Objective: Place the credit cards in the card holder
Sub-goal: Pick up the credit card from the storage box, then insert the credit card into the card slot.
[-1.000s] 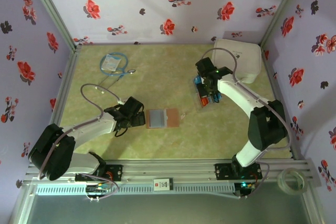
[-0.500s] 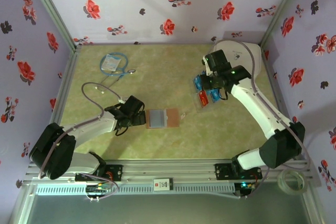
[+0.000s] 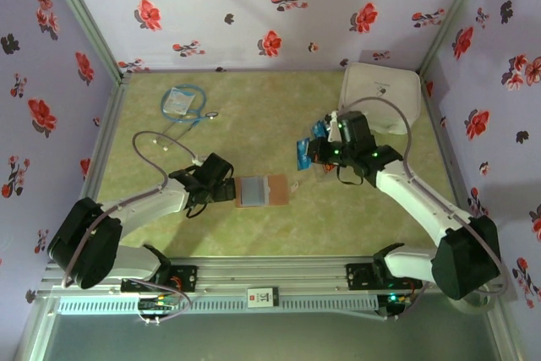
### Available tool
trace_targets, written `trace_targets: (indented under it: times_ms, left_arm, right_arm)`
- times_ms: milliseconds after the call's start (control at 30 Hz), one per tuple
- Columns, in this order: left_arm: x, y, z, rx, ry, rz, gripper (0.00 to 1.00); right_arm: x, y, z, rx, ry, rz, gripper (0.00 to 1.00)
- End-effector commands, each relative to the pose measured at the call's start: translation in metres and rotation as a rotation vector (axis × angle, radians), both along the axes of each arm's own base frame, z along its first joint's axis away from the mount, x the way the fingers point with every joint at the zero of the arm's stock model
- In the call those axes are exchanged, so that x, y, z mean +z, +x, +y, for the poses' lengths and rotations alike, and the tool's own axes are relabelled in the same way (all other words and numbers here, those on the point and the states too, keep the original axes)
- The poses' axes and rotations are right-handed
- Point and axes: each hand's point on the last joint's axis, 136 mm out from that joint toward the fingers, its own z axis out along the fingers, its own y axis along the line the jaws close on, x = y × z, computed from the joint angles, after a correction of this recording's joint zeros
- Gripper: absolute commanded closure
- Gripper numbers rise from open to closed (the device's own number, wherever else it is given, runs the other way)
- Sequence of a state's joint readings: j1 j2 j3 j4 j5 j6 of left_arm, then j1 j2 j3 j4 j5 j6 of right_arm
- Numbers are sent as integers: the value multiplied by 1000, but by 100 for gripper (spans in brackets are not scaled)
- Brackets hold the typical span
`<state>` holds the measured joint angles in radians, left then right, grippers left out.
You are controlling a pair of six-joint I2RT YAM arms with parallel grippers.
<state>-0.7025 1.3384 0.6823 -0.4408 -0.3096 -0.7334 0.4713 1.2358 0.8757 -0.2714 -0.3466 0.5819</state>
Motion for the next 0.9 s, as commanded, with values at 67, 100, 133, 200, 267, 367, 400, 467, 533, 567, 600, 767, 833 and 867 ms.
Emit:
trace_targets:
  times_ms: [67,100,133,200,267,367,400,467,533,567,600,767,833,867]
  left_arm:
    - [6,-2,-9,-54,-4,1,0]
    - [6,-2,-10,-61,-9,-2,0]
    - [6,-3,-12,-68,-13,-4,0]
    - [7,-4,-15,-81,-16,-6,0]
    - [8,-4,-21,-98,-22,-13,0]
    - [8,-5,-30,-124,-26,-21,0]
    - [8,-5,-33,-131,-29,-22,0]
    - [7,-5,-38,-143,-27,-22,0]
    - [6,-4,-42,-155,-24,-20,0]
    - [5,-4,-44,-160,-22,-19,0]
    - [4,-4,-45,-165,-19,-20,0]
    - [1,-2,-51,-183,-9,-24,0]
    - [0,-2,-53,-192,-2,-24,0]
    - [-1,-2,-53,-196,3,-23,0]
  right_arm:
    - [4,-10,34,16,194,-19,100]
    - [0,-13,38,23,196,-17,100]
    - [-6,-17,42,29,195,-15,100]
    - [-14,-23,47,36,190,-20,100]
    - [-24,-27,49,33,186,-18,100]
    - [-39,-29,49,25,186,0,100]
    - [-42,-30,49,22,186,4,100]
    - [-48,-30,50,21,188,11,100]
    - [-52,-31,51,23,185,18,100]
    - [-55,-31,52,26,181,24,100]
    - [-58,-31,53,28,178,28,100]
    - [-73,-31,57,35,168,53,100]
    - [-77,-30,58,34,168,60,100]
    - [-80,-30,59,34,169,65,100]
